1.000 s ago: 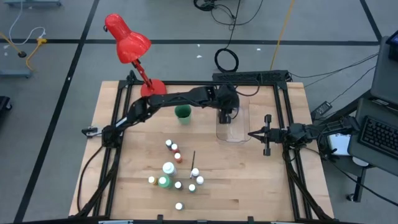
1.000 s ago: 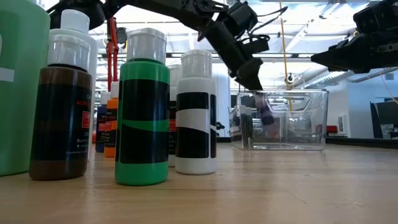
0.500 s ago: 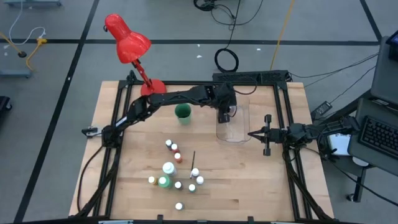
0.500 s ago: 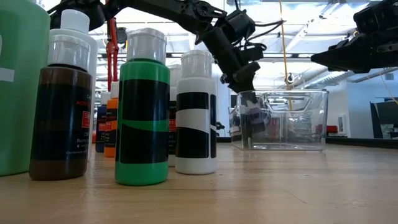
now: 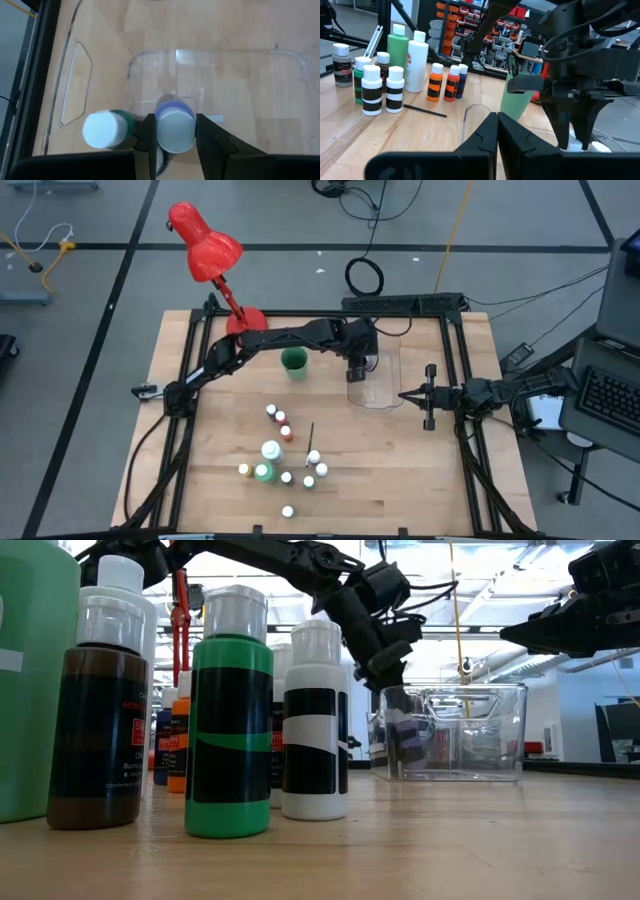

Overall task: Pick & Place Paint Supplies
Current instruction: Put the blue paint bottle into the transparent bin, then put the white paint bottle into the transparent bin

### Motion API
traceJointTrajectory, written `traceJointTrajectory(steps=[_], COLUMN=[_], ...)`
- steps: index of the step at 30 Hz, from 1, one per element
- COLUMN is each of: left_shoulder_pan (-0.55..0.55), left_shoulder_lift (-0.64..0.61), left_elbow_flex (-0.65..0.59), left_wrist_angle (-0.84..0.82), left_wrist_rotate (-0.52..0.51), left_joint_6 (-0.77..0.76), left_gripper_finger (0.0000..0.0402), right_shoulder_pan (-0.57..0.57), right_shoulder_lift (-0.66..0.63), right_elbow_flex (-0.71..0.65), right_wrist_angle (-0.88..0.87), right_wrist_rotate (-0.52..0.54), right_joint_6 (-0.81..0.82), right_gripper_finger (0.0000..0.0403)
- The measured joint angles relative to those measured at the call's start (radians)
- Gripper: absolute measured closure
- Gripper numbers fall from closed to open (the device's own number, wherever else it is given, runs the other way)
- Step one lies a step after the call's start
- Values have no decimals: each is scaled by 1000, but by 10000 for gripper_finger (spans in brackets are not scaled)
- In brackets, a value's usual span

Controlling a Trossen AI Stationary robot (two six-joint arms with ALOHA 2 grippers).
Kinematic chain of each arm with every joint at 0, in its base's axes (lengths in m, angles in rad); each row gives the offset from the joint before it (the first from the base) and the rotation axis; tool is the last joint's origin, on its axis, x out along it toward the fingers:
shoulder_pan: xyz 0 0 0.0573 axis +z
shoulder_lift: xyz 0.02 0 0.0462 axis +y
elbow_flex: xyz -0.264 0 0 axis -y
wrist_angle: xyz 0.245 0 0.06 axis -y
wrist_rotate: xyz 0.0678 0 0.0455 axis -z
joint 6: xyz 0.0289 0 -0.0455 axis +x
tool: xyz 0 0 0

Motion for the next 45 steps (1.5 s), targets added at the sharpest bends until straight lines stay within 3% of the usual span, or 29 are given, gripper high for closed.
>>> traceJointTrajectory(steps=[5,15,26,31,36,42,45], left_shoulder_pan=[1,2,-12,-78,-167,-270,-326], left_shoulder_lift=[0,1,-58,-250,-470,-608,-661], left_elbow_flex=[0,0,2,7,7,7,-75], left_wrist_angle=[24,25,24,-133,-419,-818,-803], left_wrist_rotate=[2,2,1,1,-36,-126,-158], left_joint_6=[2,5,3,39,-27,-292,-379], left_gripper_finger=[308,238,241,241,241,241,241], right_shoulder_pan=[0,0,0,0,0,0,0], right_shoulder_lift=[0,0,0,0,0,1,1], right_elbow_flex=[0,0,0,0,0,0,0], right_wrist_angle=[0,0,-2,-6,-8,-6,-3], right_wrist_rotate=[0,0,-1,-2,-2,-2,-1], right_joint_6=[0,1,2,1,2,8,33], right_gripper_finger=[399,399,399,399,399,399,399])
